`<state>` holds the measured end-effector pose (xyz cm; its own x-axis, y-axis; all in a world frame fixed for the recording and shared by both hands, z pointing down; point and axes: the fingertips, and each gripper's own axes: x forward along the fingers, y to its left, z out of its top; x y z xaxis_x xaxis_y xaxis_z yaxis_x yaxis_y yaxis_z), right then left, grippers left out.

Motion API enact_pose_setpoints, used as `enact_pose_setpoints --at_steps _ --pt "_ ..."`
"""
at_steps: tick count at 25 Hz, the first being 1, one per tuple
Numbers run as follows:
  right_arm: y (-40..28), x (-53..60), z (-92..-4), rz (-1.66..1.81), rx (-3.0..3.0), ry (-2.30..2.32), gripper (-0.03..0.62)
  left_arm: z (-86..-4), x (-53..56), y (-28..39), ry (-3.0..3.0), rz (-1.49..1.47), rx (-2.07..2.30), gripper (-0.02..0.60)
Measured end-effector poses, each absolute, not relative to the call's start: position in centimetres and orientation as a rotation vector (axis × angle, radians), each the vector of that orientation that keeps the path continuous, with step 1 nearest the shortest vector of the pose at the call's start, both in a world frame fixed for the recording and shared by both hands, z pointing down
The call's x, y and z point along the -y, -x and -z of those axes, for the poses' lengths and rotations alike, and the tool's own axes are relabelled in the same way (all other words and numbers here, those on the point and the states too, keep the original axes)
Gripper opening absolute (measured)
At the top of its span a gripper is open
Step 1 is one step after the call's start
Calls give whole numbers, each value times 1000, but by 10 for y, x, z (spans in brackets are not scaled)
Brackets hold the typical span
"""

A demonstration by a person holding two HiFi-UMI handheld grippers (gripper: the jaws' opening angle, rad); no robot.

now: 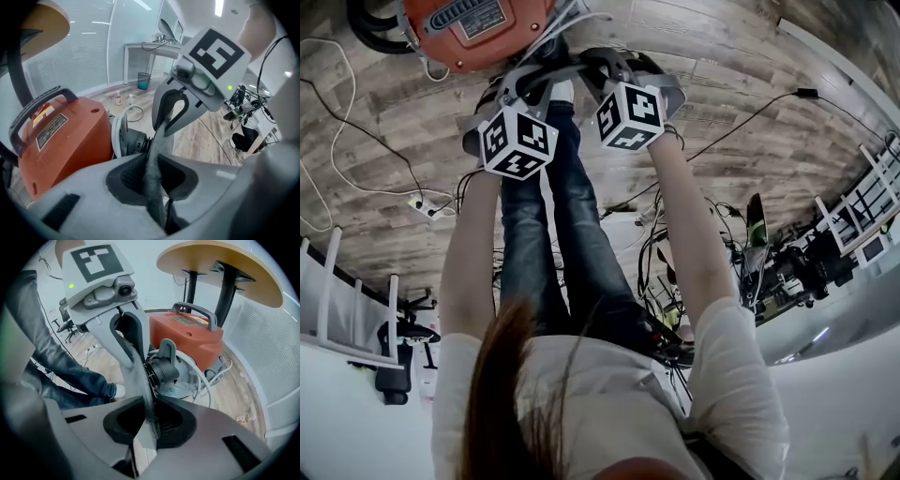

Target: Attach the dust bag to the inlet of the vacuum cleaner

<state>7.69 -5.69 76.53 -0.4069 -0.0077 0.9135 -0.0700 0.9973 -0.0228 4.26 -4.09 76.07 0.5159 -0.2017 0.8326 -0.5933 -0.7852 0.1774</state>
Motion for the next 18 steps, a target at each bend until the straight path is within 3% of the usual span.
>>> enact_pose_setpoints --at_steps 10,18 --pt "-69 64 -767 167 1928 225 61 -761 33 -45 -2284 -1136 742 54" --pt "-75 64 -766 4 1986 9 61 -757 45 -43 -2300 -1151 736 55"
